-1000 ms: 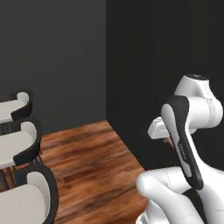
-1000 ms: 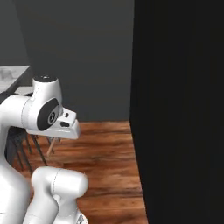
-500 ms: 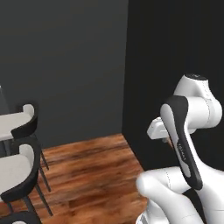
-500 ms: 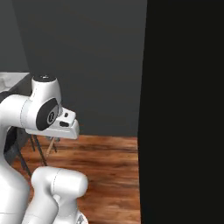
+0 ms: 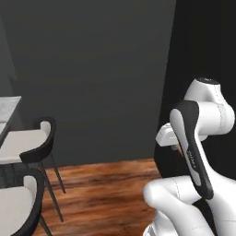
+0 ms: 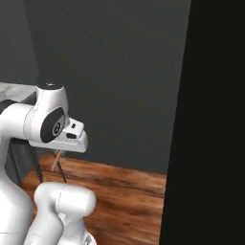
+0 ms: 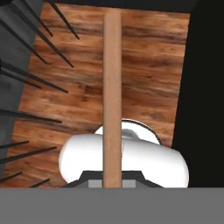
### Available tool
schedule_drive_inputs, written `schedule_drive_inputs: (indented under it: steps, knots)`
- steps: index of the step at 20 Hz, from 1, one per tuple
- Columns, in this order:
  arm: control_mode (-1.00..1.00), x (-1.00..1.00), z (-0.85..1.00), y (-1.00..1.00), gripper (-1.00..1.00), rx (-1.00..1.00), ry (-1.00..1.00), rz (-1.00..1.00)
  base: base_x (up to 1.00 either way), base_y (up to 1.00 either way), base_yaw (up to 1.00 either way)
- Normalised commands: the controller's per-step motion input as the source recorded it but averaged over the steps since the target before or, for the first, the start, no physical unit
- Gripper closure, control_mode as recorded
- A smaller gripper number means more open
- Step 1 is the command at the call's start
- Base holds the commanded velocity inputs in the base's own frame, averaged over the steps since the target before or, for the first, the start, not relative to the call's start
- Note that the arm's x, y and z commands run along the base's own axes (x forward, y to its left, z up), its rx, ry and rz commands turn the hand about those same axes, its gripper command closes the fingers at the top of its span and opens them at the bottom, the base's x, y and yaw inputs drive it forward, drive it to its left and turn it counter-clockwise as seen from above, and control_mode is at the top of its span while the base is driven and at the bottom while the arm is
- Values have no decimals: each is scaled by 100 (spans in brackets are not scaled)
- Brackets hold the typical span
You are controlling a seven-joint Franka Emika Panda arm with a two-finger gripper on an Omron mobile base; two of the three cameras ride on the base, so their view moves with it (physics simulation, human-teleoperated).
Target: Take a straw from the drawer in front and place it inside the glass cup on the dining counter.
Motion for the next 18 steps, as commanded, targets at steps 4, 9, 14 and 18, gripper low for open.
schedule_drive_inputs:
  steps: [4,9,14,18]
  knots:
    - [100,0,0,0,100,0,0,0,93,-12,47]
    - [100,0,0,0,100,0,0,0,84,-22,51]
    - [100,0,0,0,100,0,0,0,78,-25,53]
    - [100,0,0,0,100,0,0,0,61,-17,56]
